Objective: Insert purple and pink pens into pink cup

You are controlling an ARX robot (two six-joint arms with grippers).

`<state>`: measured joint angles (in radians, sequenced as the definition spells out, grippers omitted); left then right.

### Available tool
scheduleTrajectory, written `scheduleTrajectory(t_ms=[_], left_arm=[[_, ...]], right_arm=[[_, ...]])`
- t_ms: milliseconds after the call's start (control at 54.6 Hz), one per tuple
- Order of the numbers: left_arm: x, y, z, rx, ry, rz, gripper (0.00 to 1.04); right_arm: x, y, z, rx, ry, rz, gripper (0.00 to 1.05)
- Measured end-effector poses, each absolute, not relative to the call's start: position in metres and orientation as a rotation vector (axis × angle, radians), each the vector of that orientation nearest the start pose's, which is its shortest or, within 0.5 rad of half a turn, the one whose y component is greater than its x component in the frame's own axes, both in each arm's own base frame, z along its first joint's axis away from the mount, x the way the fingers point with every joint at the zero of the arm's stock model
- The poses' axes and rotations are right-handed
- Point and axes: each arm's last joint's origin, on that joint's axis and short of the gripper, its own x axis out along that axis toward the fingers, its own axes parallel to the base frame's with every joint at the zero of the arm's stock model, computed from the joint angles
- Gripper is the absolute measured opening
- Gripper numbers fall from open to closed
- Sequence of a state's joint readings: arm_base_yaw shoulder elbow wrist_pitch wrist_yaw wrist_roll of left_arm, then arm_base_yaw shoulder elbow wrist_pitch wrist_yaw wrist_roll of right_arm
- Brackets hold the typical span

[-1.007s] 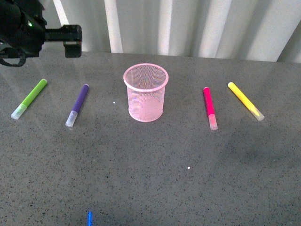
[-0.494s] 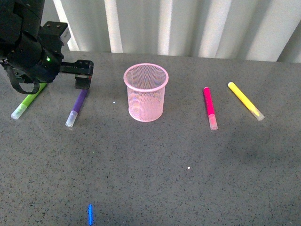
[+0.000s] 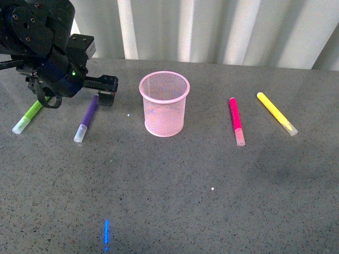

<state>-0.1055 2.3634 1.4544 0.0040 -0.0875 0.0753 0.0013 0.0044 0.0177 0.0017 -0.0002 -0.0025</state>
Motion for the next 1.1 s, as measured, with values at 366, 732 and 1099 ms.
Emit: scheduleTrajectory(t_ms=[366,732,1099], left_arm=[[0.462,-0.057,0.048,0.170,0.920,-0.078,0.75],[0.460,-0.069,0.044,0.166,0.911,-0.115,0.23],[0.461,-0.067,0.043,0.172,0.859,-0.084,0.13]], right_arm=[[0.097,0.000,0.169,-0.002,-0.015,0.002,0.98],[0.097,0.000,0.169,-0.002,-0.015,0.002,0.98],[0.097,0.000,0.169,-0.002,-0.015,0.002,0.98]])
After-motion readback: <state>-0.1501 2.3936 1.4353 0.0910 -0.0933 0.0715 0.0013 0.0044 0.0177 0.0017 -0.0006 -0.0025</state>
